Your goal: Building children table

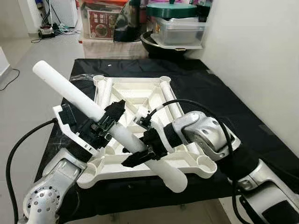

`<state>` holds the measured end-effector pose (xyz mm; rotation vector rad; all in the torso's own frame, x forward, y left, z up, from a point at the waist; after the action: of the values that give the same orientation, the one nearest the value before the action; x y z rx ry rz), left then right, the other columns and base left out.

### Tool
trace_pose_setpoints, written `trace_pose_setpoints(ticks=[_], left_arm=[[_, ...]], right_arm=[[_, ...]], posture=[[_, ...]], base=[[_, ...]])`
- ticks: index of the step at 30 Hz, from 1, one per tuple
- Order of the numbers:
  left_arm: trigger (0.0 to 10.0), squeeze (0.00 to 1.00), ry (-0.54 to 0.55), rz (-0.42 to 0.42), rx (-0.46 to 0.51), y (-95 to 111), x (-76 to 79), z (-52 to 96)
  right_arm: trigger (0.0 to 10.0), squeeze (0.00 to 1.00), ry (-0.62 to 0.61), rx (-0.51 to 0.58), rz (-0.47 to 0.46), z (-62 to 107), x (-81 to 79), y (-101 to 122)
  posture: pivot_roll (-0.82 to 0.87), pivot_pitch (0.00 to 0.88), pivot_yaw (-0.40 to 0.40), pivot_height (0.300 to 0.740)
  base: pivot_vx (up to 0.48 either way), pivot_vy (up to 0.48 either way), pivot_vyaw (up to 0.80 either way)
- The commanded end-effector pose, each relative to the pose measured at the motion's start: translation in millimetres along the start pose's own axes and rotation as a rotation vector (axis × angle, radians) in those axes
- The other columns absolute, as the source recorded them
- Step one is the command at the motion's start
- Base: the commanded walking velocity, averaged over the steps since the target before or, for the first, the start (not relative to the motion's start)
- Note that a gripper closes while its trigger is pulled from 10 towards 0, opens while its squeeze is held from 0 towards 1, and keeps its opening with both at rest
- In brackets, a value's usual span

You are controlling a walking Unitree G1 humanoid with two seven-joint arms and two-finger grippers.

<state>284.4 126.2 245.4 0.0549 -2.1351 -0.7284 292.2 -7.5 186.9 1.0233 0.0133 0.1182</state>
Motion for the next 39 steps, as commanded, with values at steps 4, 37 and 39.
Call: trace_pose_setpoints(ticks=[4, 37, 39], left_arm=[[10.0, 0.0, 0.022, -0.048, -0.017, -4, -5.9, -4.6], [10.0, 0.0, -0.034, -0.168, -0.132, 1, 20.3, 29.3], [10.0, 0.0, -0.009, -0.182, -0.12, 1, 17.7, 30.8]], right_arm=[[0.0, 0.0, 0.072, 0.029, 0.002, -6.1, -16.4, 5], [0.0, 0.0, -0.258, 0.133, -0.063, 105.4, 38.5, 7], [0.0, 0.0, -0.432, 0.217, -0.084, 116.0, 65.6, 17]], posture=[[0.09, 0.0, -0.09, 0.74], [0.08, 0.0, -0.085, 0.74], [0.08, 0.0, -0.091, 0.74]], base=[[0.0, 0.0, 0.0], [0.0, 0.0, 0.0], [0.0, 0.0, 0.0]])
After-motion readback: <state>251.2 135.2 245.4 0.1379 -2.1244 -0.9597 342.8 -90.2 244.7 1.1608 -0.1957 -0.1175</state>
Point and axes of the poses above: a point about 5 cm out from each wrist's last joint towards the gripper, its own z axis pointing back from the gripper into the wrist, its own y axis along the axis of the wrist's last joint, x = y × z, the point moved 5 cm from there along -z, pointing out of the wrist towards the gripper, and after that the axes turned 13 degrees about z, right-handed, at the moved point
